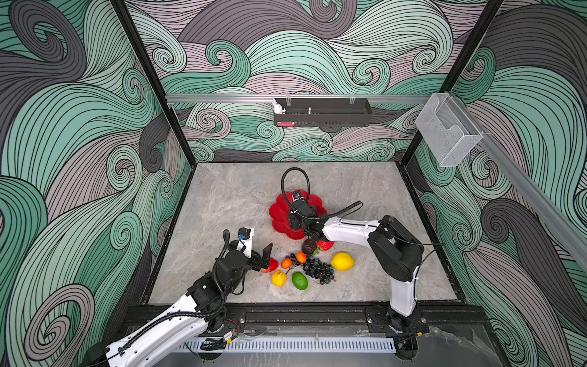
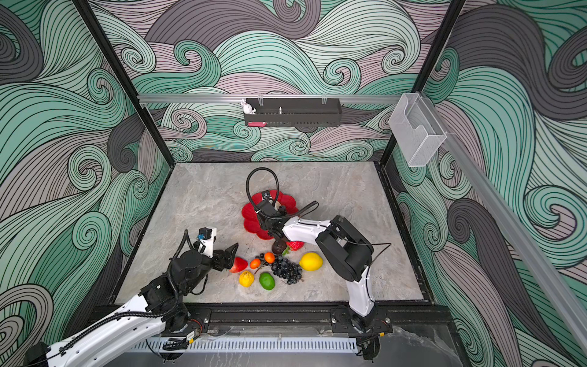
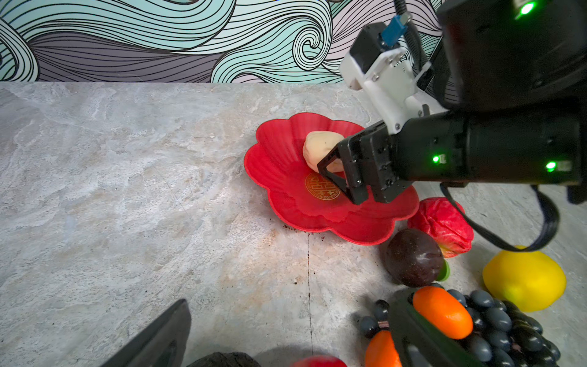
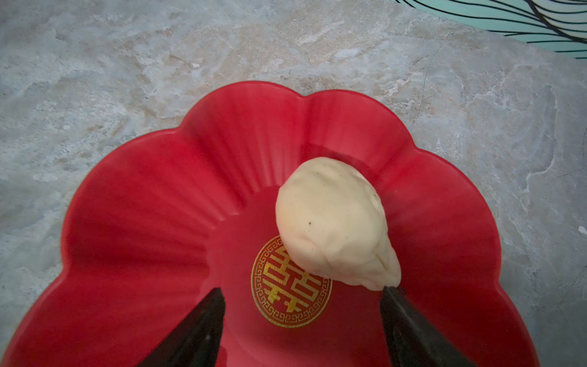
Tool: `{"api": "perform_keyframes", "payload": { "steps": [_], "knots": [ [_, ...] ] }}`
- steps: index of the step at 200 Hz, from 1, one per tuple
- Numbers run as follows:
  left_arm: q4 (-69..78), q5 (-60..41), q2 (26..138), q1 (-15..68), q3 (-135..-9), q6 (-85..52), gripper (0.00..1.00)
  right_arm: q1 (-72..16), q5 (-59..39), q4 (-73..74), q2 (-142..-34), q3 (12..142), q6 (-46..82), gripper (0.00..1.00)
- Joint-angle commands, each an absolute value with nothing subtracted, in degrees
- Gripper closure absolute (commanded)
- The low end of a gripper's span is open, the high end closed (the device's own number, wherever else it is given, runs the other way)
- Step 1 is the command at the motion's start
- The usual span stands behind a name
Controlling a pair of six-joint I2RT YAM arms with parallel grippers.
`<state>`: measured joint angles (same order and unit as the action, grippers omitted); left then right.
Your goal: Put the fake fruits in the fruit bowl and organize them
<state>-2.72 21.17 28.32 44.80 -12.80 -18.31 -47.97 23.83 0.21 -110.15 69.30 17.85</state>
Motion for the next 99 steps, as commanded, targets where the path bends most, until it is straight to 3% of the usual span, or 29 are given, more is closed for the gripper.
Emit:
{"api": "perform_keyframes", "payload": {
  "steps": [1, 55, 99],
  "knots": [
    [-1.4, 20.6, 29.2, 44.4, -12.9, -17.6, 0.01, -45.3, 17.6, -2.1, -105.0, 68.9, 22.6, 0.21],
    [-2.9, 19.1, 32.6, 44.4, -14.8, -17.7, 0.01, -37.7, -3.4, -7.3, -104.8, 70.6, 14.0, 0.22],
    [-2.4, 19.0, 32.7, 44.4, -14.5, -17.7, 0.01, -36.9, -4.8, -13.5, -109.7, 76.5, 7.7, 0.16]
  ]
}}
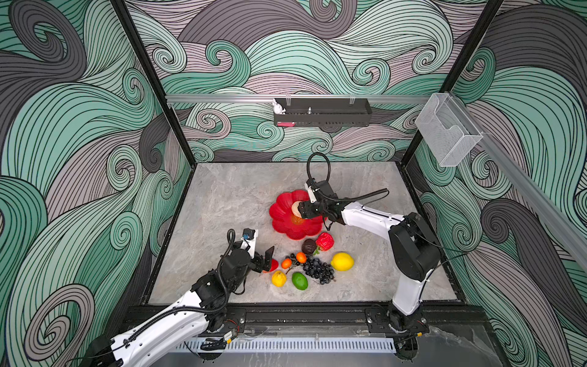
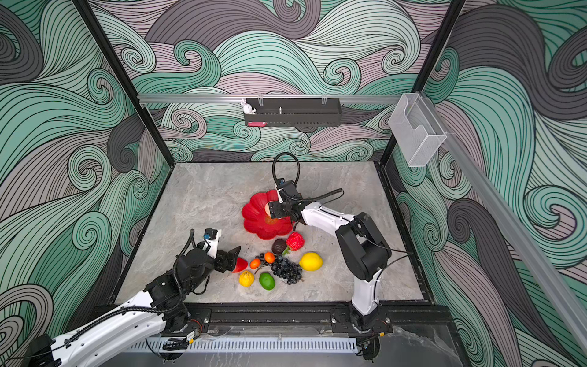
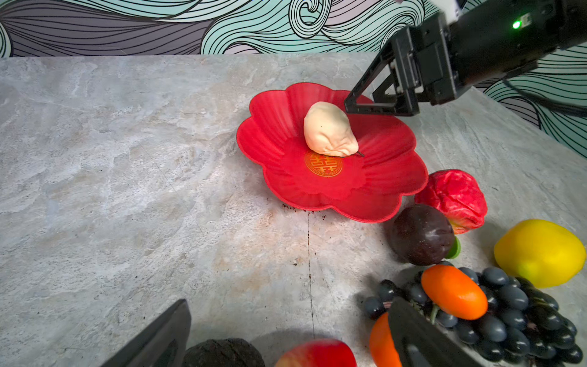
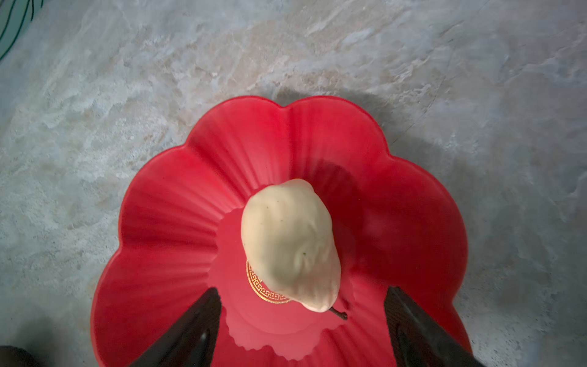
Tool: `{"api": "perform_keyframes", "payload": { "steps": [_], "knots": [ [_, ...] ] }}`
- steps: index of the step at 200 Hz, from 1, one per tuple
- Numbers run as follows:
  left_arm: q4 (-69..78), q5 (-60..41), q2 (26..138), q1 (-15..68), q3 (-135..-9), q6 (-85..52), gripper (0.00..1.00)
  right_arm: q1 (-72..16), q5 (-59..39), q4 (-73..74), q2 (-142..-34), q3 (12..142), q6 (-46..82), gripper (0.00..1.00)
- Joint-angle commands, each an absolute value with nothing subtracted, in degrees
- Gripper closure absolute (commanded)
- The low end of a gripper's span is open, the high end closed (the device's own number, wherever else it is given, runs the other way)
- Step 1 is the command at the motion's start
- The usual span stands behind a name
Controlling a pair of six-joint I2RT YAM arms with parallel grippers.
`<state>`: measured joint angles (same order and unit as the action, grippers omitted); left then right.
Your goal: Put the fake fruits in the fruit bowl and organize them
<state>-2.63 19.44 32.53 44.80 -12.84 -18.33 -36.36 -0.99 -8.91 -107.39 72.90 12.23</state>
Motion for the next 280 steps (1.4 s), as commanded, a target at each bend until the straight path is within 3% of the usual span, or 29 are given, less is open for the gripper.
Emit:
{"api": "perform_keyframes", "payload": {
  "steps": [1, 120, 159, 203, 237, 280],
  "knots": [
    [-2.3, 19.1, 32.7, 44.4, -14.5, -17.6, 0.01, -36.9, -4.8, -13.5, -109.8, 76.7, 7.6, 0.16],
    [-1.9, 18.9, 34.1, 44.4, -14.7, -17.3, 0.01, -36.6, 0.9, -24.9, -124.0, 93.3, 5.9, 0.17],
    [-1.7, 18.7, 34.4, 44.4, -14.8, -17.1, 0.01, -36.2, -0.2, -25.3, -124.5, 94.0, 7.3, 0.26],
    [-0.6, 19.0, 35.2, 44.4, -14.7, -17.2, 0.01, -35.1, -3.9, -23.2, -119.7, 91.1, 13.3, 0.38],
    [6.3, 15.8, 37.9, 44.4, -16.4, -17.9, 0.01, -33.6, -9.1, -19.0, -112.5, 86.0, 25.6, 0.39],
    [13.9, 14.4, 51.3, 44.4, -25.5, -16.0, 0.03, -32.1, -12.2, -11.5, -99.5, 75.8, 44.9, 0.40]
  ]
}}
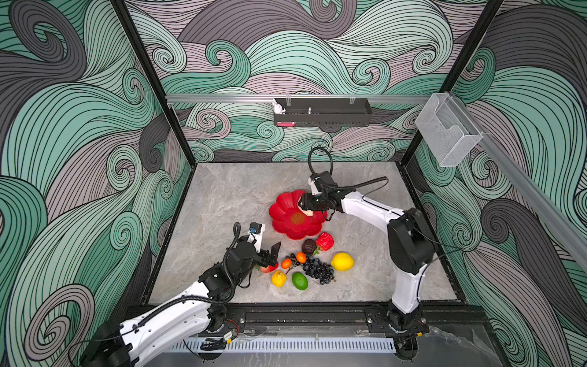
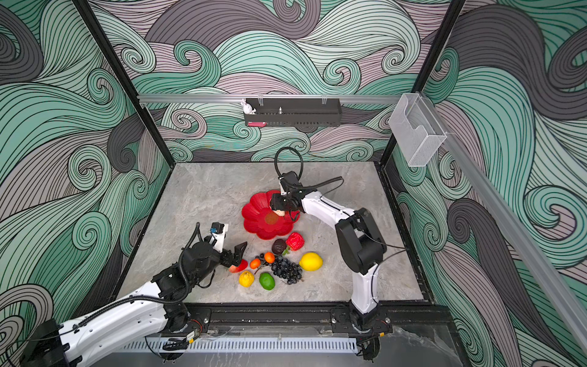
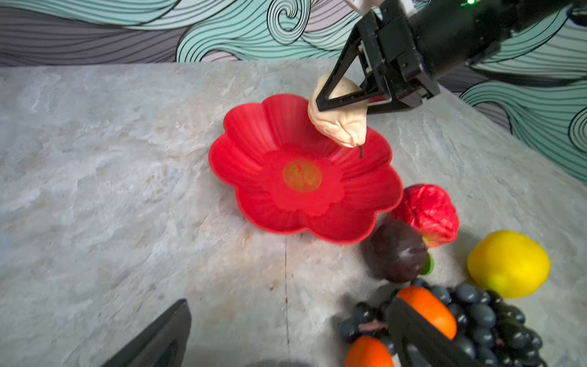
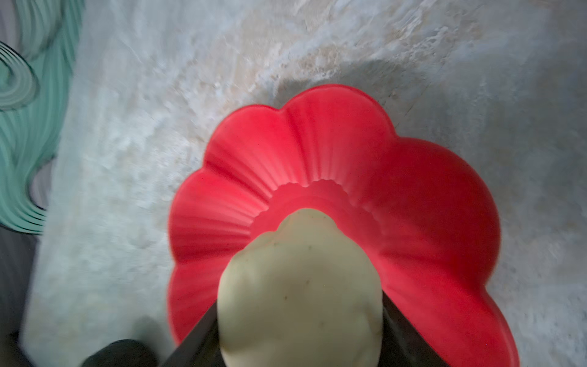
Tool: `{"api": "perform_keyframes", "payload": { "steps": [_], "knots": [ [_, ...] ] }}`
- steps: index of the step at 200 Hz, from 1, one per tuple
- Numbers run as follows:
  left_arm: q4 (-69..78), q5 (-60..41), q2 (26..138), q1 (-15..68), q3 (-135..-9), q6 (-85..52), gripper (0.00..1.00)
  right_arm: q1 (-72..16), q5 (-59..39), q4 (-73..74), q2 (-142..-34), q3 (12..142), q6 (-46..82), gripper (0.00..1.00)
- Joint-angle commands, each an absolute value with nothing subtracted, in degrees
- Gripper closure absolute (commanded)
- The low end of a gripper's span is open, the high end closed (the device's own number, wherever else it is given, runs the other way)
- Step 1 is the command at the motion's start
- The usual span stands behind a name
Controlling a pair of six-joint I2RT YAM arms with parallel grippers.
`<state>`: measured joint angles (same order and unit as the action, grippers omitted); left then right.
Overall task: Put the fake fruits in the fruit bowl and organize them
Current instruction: 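Lift the cream pear with the right gripper toward the advancing left gripper, then grasp the pear with the left gripper while the right gripper releases and withdraws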
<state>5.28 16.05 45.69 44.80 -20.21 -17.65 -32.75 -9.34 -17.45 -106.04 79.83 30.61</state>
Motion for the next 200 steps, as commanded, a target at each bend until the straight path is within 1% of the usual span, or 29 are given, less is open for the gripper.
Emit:
{"api": "perform_keyframes", "payload": {
  "steps": [1, 28, 44, 68, 85, 108, 130, 200],
  "knots": [
    [14.3, 14.3, 51.6, 44.4, -25.7, -15.8, 0.03, -32.2, -12.2, -11.2, -99.1, 75.5, 45.4, 0.40],
    [25.7, 10.2, 59.1, 44.3, -28.2, -12.6, 0.03, -32.0, -12.7, -4.3, -91.6, 67.3, 55.9, 0.41],
    [27.9, 6.6, 63.1, 44.3, -31.0, -10.6, 0.03, -32.0, -12.3, -0.7, -88.6, 63.5, 61.0, 0.42],
    [33.5, 5.4, 67.6, 44.3, -32.6, -10.0, 0.03, -32.1, -13.3, 5.8, -86.5, 58.6, 68.2, 0.43],
    [33.8, 3.5, 70.6, 44.3, -34.9, -8.5, 0.03, -32.1, -14.1, 8.5, -85.1, 56.8, 71.8, 0.43],
    [36.5, 2.5, 74.1, 44.3, -36.2, -8.5, 0.04, -33.9, -11.7, 11.0, -82.6, 53.3, 76.4, 0.43],
    [35.7, 0.5, 77.0, 44.3, -38.4, -8.6, 0.09, -34.6, -12.2, 13.7, -81.7, 51.5, 80.1, 0.43],
    [40.8, 5.9, 80.0, 44.3, -38.4, -10.9, 0.11, -38.0, -11.2, 15.5, -78.8, 49.7, 84.2, 0.43]
  ]
}}
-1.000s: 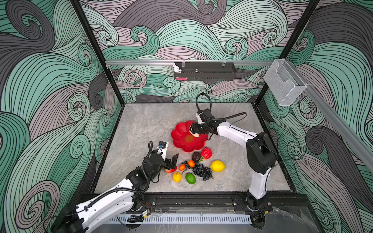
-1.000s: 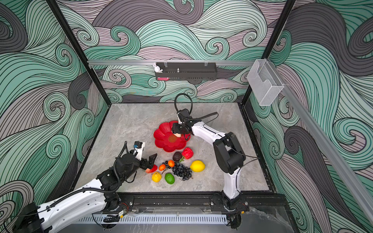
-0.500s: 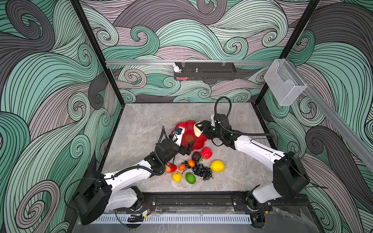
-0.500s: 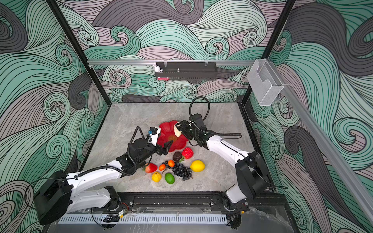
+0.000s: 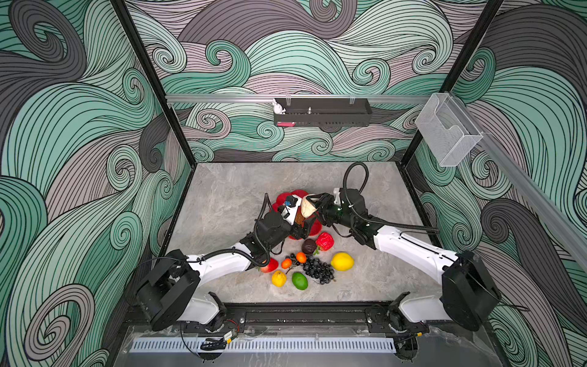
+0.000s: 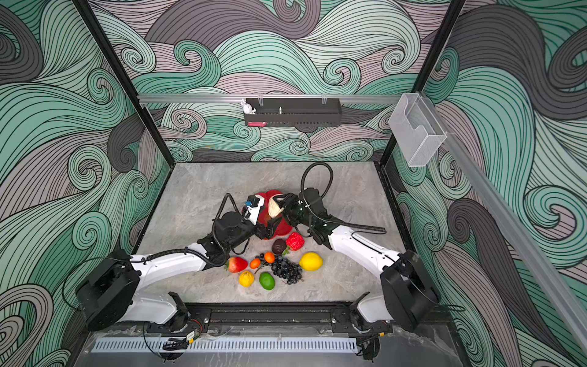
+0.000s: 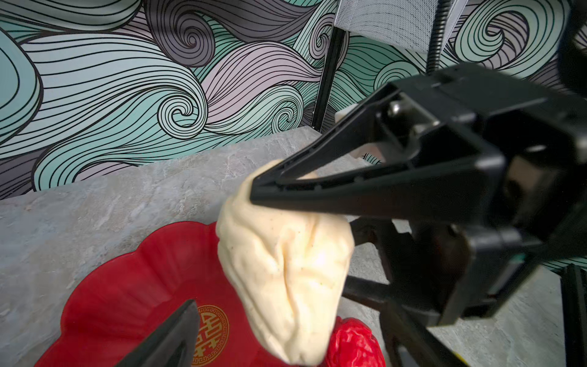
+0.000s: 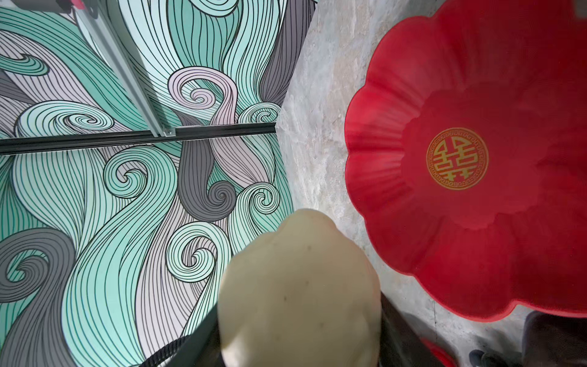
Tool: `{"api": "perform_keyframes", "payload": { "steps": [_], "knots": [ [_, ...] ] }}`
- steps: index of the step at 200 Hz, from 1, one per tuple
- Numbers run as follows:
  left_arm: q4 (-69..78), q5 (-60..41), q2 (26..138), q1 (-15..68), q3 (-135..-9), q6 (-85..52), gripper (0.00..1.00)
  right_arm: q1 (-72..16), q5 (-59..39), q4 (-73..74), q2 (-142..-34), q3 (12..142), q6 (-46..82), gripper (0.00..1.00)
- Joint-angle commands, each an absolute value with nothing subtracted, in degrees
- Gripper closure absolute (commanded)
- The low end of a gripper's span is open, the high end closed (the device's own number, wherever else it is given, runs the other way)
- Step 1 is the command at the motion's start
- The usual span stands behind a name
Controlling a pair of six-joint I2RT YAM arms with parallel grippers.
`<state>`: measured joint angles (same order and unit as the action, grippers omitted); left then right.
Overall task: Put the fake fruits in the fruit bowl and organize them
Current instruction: 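Grasp the pear with the left gripper while the right gripper releases and withdraws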
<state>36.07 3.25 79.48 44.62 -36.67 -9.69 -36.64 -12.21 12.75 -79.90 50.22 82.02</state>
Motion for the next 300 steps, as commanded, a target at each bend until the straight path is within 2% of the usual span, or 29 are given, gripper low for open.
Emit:
{"api": "perform_keyframes", "payload": {
  "steps": [1, 110, 129, 151, 184, 244, 260, 275, 286, 300],
  "knots": [
    [40.8, 6.0, 80.0, 44.3, -38.3, -10.9, 0.11, -38.0, -11.1, 15.6, -78.8, 49.7, 84.2, 0.43],
    [42.0, 2.4, 79.6, 43.2, -38.0, -12.3, 0.28, -39.1, -12.5, 20.6, -77.5, 46.9, 87.8, 0.44],
    [41.9, 1.5, 80.0, 43.1, -38.3, -12.4, 0.28, -39.2, -12.9, 20.0, -76.8, 47.4, 86.8, 0.44],
    [41.4, 2.1, 79.8, 43.1, -38.6, -12.6, 0.23, -39.2, -12.9, 20.8, -76.3, 46.9, 87.0, 0.44],
    [40.4, 1.9, 79.9, 43.0, -38.9, -12.6, 0.23, -39.3, -13.6, 22.6, -76.4, 46.1, 88.1, 0.44],
    [38.6, 2.3, 79.1, 42.9, -39.7, -12.4, 0.41, -39.3, -13.0, 21.0, -75.9, 45.3, 86.9, 0.43],
    [33.0, 2.9, 79.0, 42.8, -41.9, -12.0, 0.43, -39.3, -12.1, 17.5, -75.1, 45.7, 84.5, 0.40],
    [28.5, 2.7, 78.7, 42.8, -43.8, -11.3, 0.44, -39.2, -11.0, 13.6, -74.1, 46.4, 81.7, 0.31],
    [25.5, 3.2, 78.3, 42.7, -44.7, -11.3, 0.44, -39.1, -9.8, 10.2, -73.0, 46.5, 80.0, 0.20],
    [20.7, 4.3, 77.8, 42.5, -46.4, -11.2, 0.43, -38.3, -8.4, 4.5, -71.0, 47.1, 76.8, 0.13]
  ]
}}
